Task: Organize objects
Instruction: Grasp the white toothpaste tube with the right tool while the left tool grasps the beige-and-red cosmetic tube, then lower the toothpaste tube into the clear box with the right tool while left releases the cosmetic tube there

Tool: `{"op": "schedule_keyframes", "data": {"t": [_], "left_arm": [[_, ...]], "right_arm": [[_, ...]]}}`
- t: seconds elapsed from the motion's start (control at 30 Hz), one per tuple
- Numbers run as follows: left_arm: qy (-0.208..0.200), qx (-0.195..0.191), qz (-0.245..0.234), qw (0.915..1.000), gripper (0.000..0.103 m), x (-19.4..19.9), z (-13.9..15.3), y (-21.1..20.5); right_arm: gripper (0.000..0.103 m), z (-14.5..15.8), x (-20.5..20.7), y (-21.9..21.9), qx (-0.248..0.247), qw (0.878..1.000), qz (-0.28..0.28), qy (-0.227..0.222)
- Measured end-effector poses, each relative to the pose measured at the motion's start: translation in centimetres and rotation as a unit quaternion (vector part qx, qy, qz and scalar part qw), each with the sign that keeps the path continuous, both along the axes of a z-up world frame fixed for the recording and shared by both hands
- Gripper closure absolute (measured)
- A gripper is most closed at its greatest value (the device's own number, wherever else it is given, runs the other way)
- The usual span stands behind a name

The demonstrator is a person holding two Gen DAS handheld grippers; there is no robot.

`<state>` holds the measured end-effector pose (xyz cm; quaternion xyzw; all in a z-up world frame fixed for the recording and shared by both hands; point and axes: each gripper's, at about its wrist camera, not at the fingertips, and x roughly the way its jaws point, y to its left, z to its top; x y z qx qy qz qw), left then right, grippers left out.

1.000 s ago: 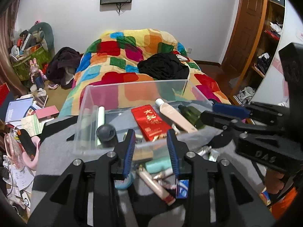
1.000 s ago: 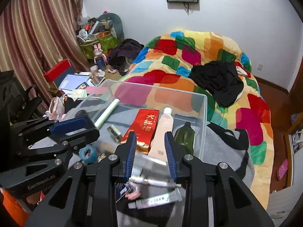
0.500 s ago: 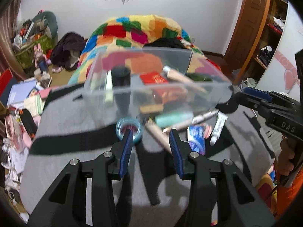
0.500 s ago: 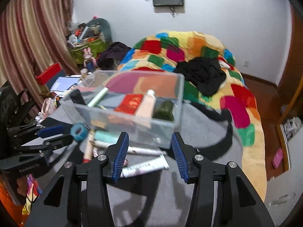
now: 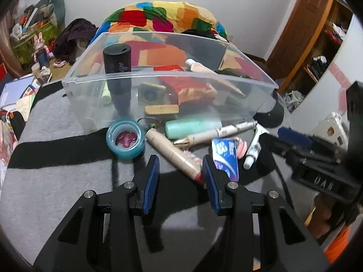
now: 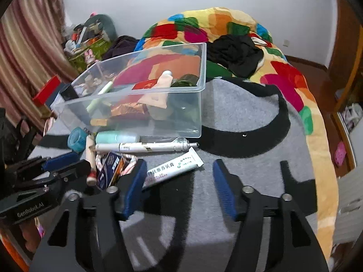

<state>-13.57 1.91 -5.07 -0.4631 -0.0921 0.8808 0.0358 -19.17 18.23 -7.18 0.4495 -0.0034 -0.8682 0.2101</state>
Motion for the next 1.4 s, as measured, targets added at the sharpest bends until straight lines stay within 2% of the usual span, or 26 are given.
{"op": "schedule_keyframes", "data": {"t": [0.1,0.27,0.37,0.6,0.67,0.87,0.97,1.03,1.4], "left_arm": [[-0.008,-0.004,0.007,0.9999,0.064,-0.5,-0.7,0.4],[0.000,-0.025,0.011,0.9996,0.065,0.1,-1.2,0.5],[0.003,-0.024,0.010,0.9997,0.072,1.0,-1.2,-0.3],[0.004,-0.025,0.006,0.9997,0.075,3.0,-0.9,-2.0],[0.003,-0.027,0.005,0.9996,0.075,2.7,-0.9,-2.0],[0.003,-0.039,0.004,0.9992,0.075,0.8,-1.2,-1.0],[0.016,-0.061,0.004,0.9980,0.077,0.6,-1.5,-0.5],[0.024,-0.072,0.004,0.9971,0.089,1.0,-1.6,-0.4],[0.043,-0.034,0.005,0.9985,0.089,4.2,-0.4,-2.1]], "right_arm": [[0.034,-0.6,-0.3,-0.7,-0.006,1.000,-0.013,-0.012],[0.034,-1.7,-0.3,-1.7,0.015,1.000,-0.014,-0.018],[0.035,-1.8,0.0,-1.6,0.023,1.000,-0.003,-0.014],[0.056,-1.8,0.9,-0.8,0.052,0.999,0.014,0.006],[0.065,-1.7,1.1,-0.5,0.051,0.999,0.015,0.006],[0.081,-1.5,1.9,-0.2,0.052,0.998,0.022,0.015],[0.085,-1.4,2.5,-0.1,0.052,0.998,0.022,0.021],[0.089,-1.4,2.7,0.1,0.047,0.998,0.024,0.020],[0.089,0.4,3.7,1.5,0.007,0.999,0.026,0.027]]}}
